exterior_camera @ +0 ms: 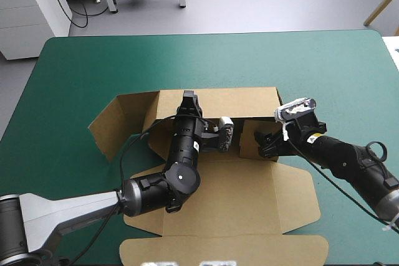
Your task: Fold the box
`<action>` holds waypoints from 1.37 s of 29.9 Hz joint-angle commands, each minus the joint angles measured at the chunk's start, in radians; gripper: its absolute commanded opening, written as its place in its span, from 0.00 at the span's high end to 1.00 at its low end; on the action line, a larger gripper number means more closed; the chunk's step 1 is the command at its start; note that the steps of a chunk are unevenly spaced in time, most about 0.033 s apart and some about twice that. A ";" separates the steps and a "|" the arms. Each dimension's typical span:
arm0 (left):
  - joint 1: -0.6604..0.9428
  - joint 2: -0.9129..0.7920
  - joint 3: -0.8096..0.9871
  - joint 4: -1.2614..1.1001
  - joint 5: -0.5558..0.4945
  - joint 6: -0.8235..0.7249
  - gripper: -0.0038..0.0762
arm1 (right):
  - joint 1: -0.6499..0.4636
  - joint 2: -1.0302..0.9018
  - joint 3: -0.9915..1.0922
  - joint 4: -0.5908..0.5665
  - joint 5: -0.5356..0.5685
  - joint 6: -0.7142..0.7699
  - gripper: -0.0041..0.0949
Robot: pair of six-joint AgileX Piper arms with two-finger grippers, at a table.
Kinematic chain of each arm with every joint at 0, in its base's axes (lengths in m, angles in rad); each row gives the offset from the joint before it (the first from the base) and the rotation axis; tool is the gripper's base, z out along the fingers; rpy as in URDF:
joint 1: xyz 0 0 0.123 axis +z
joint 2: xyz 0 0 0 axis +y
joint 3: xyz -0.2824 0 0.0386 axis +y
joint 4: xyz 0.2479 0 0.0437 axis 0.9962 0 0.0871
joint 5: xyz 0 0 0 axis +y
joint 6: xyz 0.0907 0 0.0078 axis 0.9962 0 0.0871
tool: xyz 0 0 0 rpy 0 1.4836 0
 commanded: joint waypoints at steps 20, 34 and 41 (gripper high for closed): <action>-0.006 -0.034 -0.026 0.124 0.020 -0.008 0.95 | 0.004 -0.023 -0.021 -0.016 -0.026 0.014 0.97; -0.021 -0.034 -0.026 0.130 0.051 -0.012 0.26 | 0.004 -0.011 -0.023 -0.002 -0.121 0.035 0.97; -0.127 -0.034 -0.026 0.130 0.159 -0.001 0.27 | 0.003 0.085 -0.105 -0.025 -0.186 0.056 0.97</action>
